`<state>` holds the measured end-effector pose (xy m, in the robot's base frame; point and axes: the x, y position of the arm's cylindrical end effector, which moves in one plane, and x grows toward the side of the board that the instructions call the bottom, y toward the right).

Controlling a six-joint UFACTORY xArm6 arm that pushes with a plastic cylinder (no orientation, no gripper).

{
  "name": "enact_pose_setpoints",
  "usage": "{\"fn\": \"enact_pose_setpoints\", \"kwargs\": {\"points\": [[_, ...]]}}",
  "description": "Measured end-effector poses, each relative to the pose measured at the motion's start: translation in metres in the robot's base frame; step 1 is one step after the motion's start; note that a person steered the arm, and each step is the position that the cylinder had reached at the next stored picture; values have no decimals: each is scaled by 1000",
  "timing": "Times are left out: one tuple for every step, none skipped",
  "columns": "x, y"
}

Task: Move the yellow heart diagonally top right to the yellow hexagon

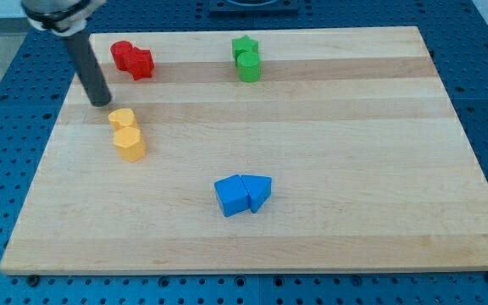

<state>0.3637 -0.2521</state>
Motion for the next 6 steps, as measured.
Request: {"fn": "enact_pose_setpoints", "kwargs": {"points": [[51, -3], [55, -2], [54, 5], [44, 44], [12, 100], [-24, 147]]}}
